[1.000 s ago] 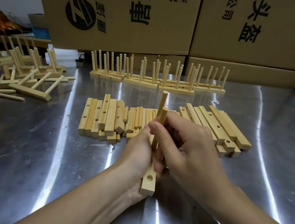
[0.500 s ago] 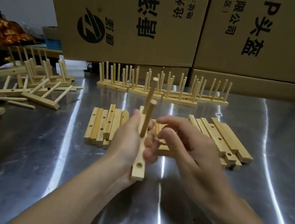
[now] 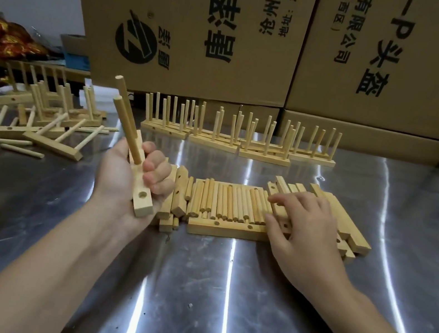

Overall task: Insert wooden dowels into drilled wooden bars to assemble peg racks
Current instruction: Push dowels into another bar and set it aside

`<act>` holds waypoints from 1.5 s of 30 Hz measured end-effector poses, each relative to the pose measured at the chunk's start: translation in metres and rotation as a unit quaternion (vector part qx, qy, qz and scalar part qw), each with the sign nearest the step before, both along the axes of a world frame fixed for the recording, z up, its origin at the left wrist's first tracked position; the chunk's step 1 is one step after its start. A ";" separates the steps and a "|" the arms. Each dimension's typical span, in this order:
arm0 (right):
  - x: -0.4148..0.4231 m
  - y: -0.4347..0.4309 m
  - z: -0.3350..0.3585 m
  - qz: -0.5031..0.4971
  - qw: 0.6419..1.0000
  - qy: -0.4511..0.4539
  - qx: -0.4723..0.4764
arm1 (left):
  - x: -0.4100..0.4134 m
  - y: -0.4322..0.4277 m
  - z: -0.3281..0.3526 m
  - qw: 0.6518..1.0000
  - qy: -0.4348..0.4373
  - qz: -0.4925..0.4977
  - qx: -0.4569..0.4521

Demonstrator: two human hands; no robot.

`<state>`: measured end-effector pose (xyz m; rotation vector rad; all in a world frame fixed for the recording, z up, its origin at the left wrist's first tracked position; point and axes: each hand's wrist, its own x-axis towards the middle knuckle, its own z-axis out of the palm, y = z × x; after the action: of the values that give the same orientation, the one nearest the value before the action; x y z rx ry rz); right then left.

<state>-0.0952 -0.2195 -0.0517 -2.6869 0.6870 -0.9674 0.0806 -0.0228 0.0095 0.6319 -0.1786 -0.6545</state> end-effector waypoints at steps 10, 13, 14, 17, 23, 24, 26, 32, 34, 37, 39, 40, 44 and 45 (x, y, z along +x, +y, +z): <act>0.020 0.050 0.006 0.114 0.987 0.086 -0.067 | 0.006 -0.001 -0.005 1.000 0.028 -0.007 -0.002; 0.038 0.060 0.014 0.147 0.976 0.123 -0.100 | 0.005 -0.001 -0.004 0.999 0.035 -0.008 -0.005; 0.042 0.061 0.017 0.152 0.973 0.134 -0.110 | 0.005 -0.001 -0.004 0.999 0.037 -0.010 -0.005; 0.050 0.062 0.022 0.164 0.968 0.140 -0.128 | 0.003 0.000 -0.002 0.999 0.042 -0.014 -0.003; 0.034 0.069 0.032 0.203 0.955 -0.038 -0.214 | 0.003 0.002 0.001 0.998 0.055 -0.014 -0.006; 0.029 0.068 0.038 0.203 0.958 -0.107 -0.174 | 0.003 0.002 0.001 0.998 0.057 -0.014 -0.003; 0.018 0.067 0.048 0.211 0.951 -0.226 0.024 | 0.000 0.002 0.001 0.998 0.058 -0.013 0.006; -0.001 0.061 0.042 0.182 0.776 -0.295 0.526 | -0.016 -0.007 -0.004 0.997 0.032 -0.052 0.041; -0.002 0.059 0.037 0.167 0.759 -0.296 0.556 | -0.020 -0.010 -0.006 0.995 0.029 -0.081 0.046; -0.004 0.058 0.032 0.160 0.752 -0.295 0.567 | -0.027 -0.013 -0.008 0.993 0.024 -0.099 0.061; -0.004 0.059 0.029 0.157 0.757 -0.287 0.565 | -0.030 -0.015 -0.010 0.992 0.020 -0.100 0.074; -0.004 0.059 0.028 0.157 0.762 -0.284 0.561 | -0.031 -0.015 -0.010 0.992 0.015 -0.101 0.080; -0.005 0.062 0.028 0.170 0.773 -0.279 0.544 | -0.035 -0.019 -0.012 0.990 0.012 -0.107 0.087; -0.005 0.064 0.029 0.178 0.773 -0.280 0.541 | -0.036 -0.019 -0.013 0.990 0.013 -0.110 0.088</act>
<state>-0.1004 -0.1559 -0.0230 -1.3351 0.3715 -0.8123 0.0446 -0.0418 -0.0038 0.7795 -0.1695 -0.8979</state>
